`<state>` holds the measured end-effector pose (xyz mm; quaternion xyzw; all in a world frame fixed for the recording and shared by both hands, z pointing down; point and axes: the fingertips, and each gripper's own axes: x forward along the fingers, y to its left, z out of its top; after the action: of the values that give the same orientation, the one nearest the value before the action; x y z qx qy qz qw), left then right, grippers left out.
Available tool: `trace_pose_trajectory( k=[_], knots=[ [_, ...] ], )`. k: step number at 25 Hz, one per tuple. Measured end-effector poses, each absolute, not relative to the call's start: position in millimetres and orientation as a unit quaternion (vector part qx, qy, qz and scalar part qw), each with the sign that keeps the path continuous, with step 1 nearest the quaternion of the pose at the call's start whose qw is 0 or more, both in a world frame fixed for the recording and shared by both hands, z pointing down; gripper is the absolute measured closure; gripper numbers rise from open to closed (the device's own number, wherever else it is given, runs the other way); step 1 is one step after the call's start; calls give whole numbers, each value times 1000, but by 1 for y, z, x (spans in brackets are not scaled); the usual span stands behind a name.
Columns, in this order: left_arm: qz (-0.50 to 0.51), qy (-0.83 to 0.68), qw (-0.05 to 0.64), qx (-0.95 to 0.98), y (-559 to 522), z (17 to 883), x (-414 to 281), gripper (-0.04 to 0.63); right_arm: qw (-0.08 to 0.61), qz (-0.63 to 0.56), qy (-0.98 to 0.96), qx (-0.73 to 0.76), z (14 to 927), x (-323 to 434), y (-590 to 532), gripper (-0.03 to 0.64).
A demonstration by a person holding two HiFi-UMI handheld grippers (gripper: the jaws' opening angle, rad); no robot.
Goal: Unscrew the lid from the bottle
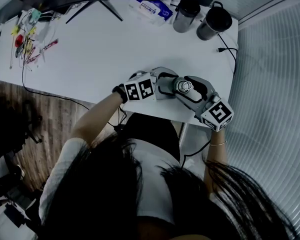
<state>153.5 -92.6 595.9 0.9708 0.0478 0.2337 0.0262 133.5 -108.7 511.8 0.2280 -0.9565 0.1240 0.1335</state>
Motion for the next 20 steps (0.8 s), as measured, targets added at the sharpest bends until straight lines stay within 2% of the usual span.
trace_pose_trajectory(
  k=[13, 20],
  knots=[
    [295, 208, -27, 932, -92, 593, 145, 239, 192, 137, -972, 13, 520, 122, -100, 359],
    [291, 179, -18, 940, -92, 596, 143, 242, 195, 166, -964, 76, 524, 123, -98, 357]
  ],
)
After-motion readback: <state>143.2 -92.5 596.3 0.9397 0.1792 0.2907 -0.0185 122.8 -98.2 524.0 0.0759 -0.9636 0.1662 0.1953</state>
